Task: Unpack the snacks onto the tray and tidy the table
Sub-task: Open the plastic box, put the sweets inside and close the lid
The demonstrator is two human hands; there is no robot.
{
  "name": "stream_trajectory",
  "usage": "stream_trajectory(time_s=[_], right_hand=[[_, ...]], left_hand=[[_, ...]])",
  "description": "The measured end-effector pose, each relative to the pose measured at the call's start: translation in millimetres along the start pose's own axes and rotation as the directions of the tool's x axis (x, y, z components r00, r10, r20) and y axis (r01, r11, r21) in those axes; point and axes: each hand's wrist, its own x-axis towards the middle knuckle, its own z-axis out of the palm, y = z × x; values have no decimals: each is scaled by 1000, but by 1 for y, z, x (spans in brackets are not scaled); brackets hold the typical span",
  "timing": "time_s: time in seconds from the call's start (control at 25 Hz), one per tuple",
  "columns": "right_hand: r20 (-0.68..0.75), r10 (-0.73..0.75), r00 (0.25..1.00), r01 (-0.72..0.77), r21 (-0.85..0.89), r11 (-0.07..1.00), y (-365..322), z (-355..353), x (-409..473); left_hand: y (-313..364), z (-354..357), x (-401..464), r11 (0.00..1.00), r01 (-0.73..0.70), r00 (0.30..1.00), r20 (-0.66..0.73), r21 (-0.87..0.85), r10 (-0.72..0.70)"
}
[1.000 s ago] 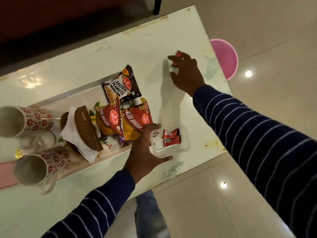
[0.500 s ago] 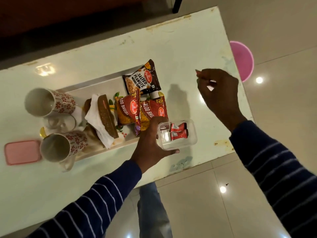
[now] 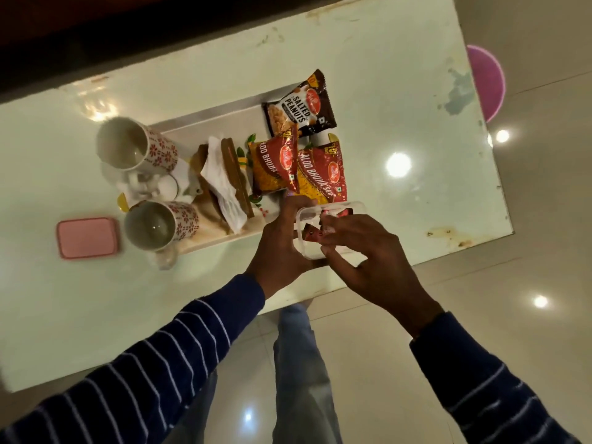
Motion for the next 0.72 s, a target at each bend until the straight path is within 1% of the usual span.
stream_trajectory(time_s=[0.16, 0.2, 0.28, 0.36, 0.48, 0.56, 0.64, 0.72], right_hand=[[-201, 54, 978, -47, 43, 998, -19, -1, 19], [-227, 46, 973, -36, 46, 998, -29, -1, 27], [-228, -13, 973, 26, 54, 998, -54, 9, 42], [-179, -129, 975, 141, 53, 989, -88, 33, 57], [-51, -295, 954, 299, 87, 950, -142, 86, 78], [32, -330, 944, 324, 115, 939, -176, 128, 92], [122, -329, 937, 311, 142, 940, -209, 171, 109], [206, -317, 926, 297, 121, 947, -230, 208, 123]], left_hand=[[-13, -23, -19, 1000, 15, 1000, -6, -6, -15], [-18, -32, -25, 1000, 18, 1000, -8, -21, -18], [-29, -51, -41, 997, 54, 998, -17, -49, -54], [-42, -73, -61, 996, 73, 997, -30, -53, -74], [-65, -107, -93, 991, 116, 991, -57, -72, -120], [-82, -127, -114, 981, 158, 985, -54, -115, -165], [-97, -147, -136, 969, 219, 972, -56, -117, -227], [-105, -161, -154, 958, 281, 958, -46, -62, -284]])
